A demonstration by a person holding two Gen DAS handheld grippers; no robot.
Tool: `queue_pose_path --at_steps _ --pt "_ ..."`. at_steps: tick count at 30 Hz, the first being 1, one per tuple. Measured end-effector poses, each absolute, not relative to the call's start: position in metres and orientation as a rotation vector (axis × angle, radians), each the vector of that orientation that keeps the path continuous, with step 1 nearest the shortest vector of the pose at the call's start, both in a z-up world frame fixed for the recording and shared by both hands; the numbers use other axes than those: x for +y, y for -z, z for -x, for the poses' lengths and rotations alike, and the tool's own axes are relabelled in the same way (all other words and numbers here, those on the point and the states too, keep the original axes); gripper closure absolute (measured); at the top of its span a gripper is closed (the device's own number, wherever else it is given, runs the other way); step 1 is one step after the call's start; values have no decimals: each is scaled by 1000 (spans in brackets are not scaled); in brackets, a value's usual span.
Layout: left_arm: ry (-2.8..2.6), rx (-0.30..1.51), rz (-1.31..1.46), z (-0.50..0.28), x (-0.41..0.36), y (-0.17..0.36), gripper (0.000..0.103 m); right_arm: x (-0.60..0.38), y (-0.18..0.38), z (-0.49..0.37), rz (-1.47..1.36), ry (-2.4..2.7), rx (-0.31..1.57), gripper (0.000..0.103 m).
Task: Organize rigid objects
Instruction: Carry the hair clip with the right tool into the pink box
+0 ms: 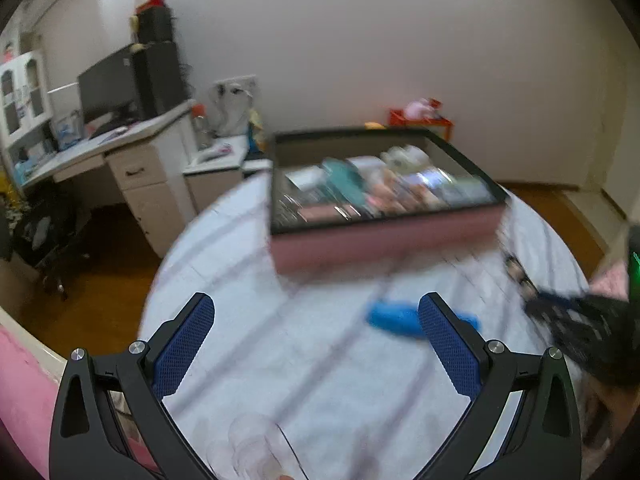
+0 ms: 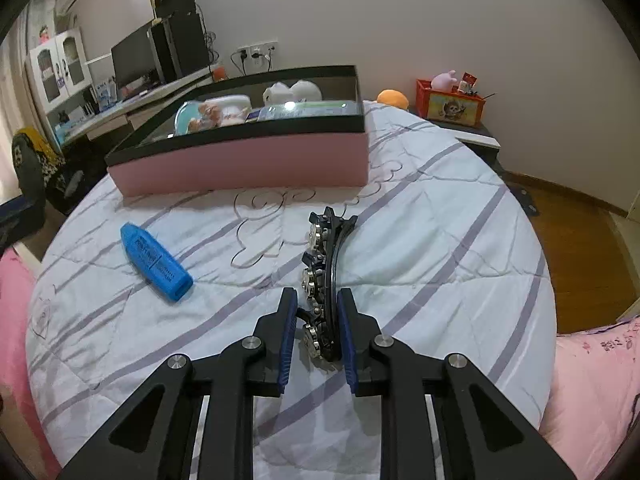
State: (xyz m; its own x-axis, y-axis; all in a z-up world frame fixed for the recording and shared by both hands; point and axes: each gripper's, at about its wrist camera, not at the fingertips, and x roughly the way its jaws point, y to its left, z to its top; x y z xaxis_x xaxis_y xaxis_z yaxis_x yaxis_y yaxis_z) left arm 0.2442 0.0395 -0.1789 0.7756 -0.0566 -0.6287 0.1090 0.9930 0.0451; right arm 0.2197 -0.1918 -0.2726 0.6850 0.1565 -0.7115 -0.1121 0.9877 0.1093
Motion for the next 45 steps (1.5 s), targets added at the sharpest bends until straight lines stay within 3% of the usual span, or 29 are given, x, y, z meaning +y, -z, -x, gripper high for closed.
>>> queue_pose_path --at_steps 6,9,13,17,22,30,38,45 --pt "7 720 -25 -324 66 181 0 -214 274 -235 -89 -111 802 82" --pt "-1 756 -21 -354 70 189 7 -225 273 -245 -100 -79 805 82" --pt "-16 829 -69 -386 66 206 29 -239 273 -259 -102 -44 811 82" --pt "26 884 -65 -402 61 220 62 -248 272 -271 -94 -26 827 82" --pt "51 898 -66 -410 61 227 85 -251 274 -285 -81 -26 851 83" --pt "85 894 -48 -414 64 230 94 -249 272 -294 -63 -15 842 84" --pt "84 896 -54 -414 62 230 94 -257 253 -285 -79 2 794 84" --pt "84 896 -56 -414 62 230 94 -239 201 -302 -21 -27 701 84"
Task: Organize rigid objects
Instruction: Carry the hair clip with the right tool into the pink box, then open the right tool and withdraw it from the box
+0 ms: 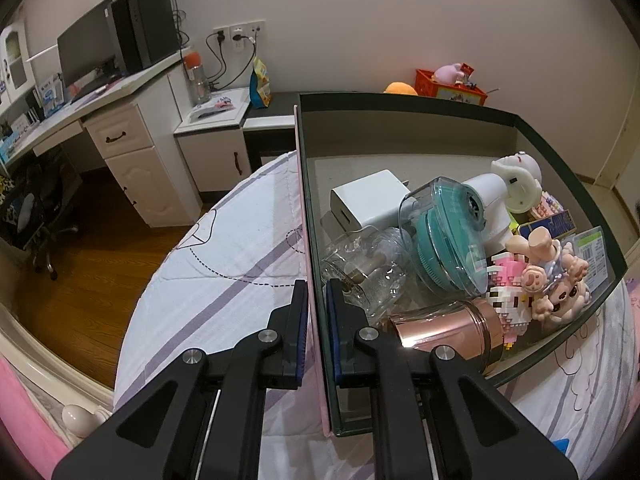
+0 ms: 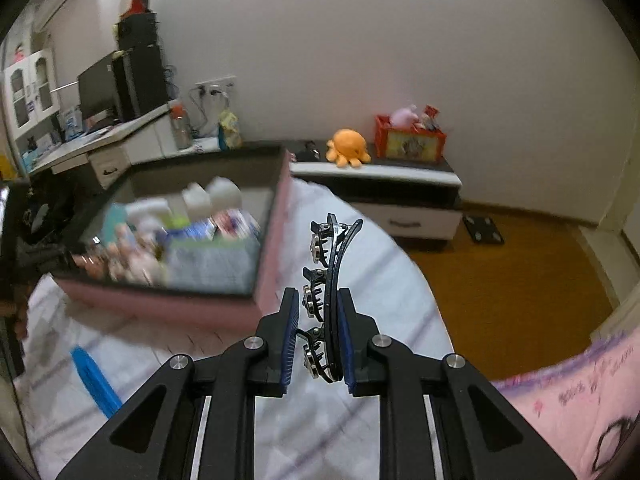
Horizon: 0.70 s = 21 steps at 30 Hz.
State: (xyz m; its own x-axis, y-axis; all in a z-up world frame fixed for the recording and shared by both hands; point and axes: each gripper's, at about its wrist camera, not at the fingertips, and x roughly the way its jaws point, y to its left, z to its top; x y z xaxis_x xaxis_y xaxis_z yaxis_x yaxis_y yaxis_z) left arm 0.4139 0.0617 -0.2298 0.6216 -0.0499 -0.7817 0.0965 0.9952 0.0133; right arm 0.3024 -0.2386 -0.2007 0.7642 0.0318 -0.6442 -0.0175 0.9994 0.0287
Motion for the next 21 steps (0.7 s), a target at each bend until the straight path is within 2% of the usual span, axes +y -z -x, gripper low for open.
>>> queue_pose_path --at_steps 6,13,21 --pt "85 900 -63 -414 60 228 94 -178 172 -354 49 -180 692 84" --pt "91 904 -91 -415 59 226 94 -112 184 -413 113 -291 767 84" --pt "94 906 -100 -416 59 226 94 -105 204 -443 78 -338 861 83"
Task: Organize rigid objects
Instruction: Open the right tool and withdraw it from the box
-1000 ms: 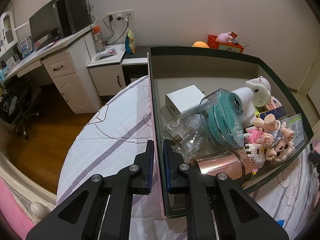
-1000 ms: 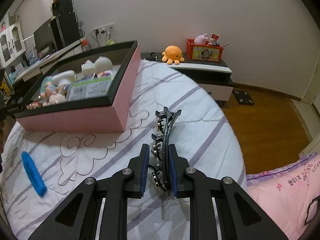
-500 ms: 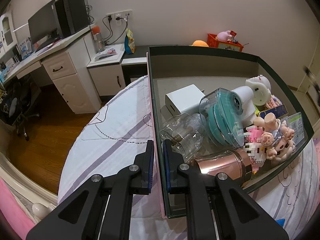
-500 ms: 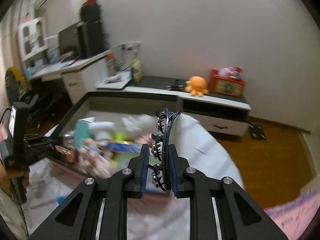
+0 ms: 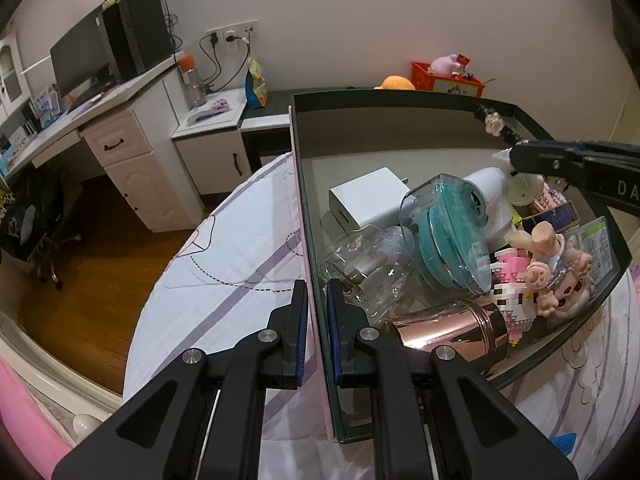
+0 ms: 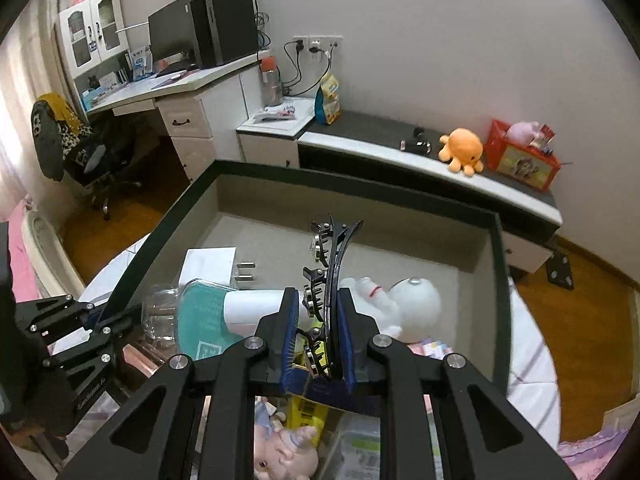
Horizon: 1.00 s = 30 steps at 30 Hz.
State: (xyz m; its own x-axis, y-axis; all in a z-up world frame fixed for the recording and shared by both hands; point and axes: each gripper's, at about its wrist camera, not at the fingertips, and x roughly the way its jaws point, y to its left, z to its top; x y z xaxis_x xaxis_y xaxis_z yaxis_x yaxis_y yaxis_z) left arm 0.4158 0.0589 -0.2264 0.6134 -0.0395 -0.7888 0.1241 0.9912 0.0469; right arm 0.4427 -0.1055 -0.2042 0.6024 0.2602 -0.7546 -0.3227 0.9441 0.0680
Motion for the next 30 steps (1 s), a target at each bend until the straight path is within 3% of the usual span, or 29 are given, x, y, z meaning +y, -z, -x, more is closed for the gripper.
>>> queue_pose_path --at_steps 4,6,8,13,15,16,18,20,22,26,30 --pt "93 907 -100 -416 59 226 92 -112 199 -432 58 -342 835 75" --pt "89 907 -101 -416 59 226 92 -117 192 -425 51 -338 812 57" --pt "84 907 -101 -416 59 225 91 -122 185 -419 46 -332 794 49" --pt "79 902 -124 -410 56 219 90 -139 170 -405 40 -303 760 48" --pt "81 893 -120 -406 55 215 90 -147 166 -399 32 -293 756 40" --pt "78 885 -117 -404 56 212 87 -150 164 -395 32 -286 750 38" --pt "70 868 -105 -396 58 203 68 -158 160 -384 28 -277 730 34" --pt "68 840 -89 -387 61 195 38 -164 157 -370 19 -276 712 31" --pt "59 810 -85 -375 61 187 36 -169 156 -359 18 -269 695 21" --pt "3 755 -94 -344 61 174 13 -184 156 -332 17 -215 663 19" --pt "3 730 -82 -307 52 172 9 -204 162 -299 10 -134 633 13"
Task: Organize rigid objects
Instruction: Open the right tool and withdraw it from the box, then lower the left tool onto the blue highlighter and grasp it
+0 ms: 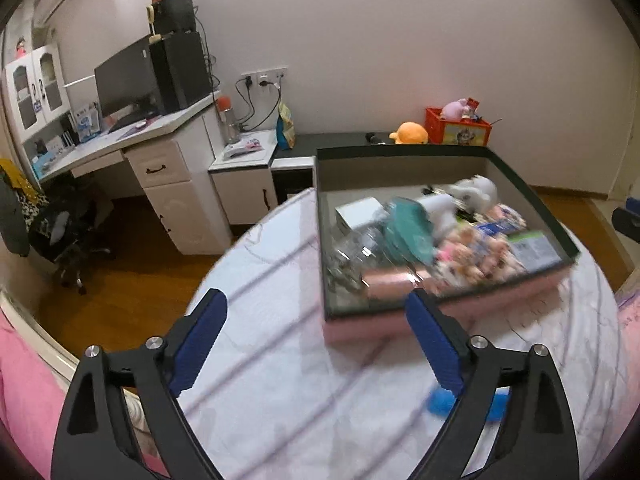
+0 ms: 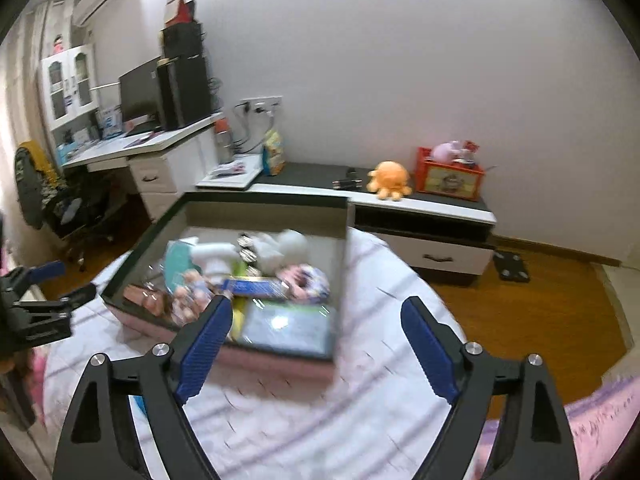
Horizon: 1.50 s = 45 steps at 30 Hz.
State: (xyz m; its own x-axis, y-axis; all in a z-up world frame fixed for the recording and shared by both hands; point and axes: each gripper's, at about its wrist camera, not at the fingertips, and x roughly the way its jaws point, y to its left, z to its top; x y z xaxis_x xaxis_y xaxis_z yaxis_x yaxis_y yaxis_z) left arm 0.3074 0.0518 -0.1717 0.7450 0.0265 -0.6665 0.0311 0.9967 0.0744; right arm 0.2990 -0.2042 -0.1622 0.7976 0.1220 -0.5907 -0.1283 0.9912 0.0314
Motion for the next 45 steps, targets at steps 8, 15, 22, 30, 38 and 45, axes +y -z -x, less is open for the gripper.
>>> queue_pose_path --at_steps 8,15,22,30,38,45 --pt "131 789 -119 -253 -7 197 3 -227 188 -239 -49 -118 633 0" --pt "145 883 -48 -248 -48 223 3 -243 203 -223 -69 -118 646 0" --pt "59 1010 58 -272 -57 259 0 -262 206 -232 -88 -114 652 0" --pt "9 995 22 -260 -4 257 0 -253 208 -273 -63 -137 676 0" --pt "-114 993 -19 -266 53 261 0 -232 209 -325 -27 -119 698 0" --pt "16 967 -64 -271 38 257 0 -230 213 -368 -21 -76 774 12"
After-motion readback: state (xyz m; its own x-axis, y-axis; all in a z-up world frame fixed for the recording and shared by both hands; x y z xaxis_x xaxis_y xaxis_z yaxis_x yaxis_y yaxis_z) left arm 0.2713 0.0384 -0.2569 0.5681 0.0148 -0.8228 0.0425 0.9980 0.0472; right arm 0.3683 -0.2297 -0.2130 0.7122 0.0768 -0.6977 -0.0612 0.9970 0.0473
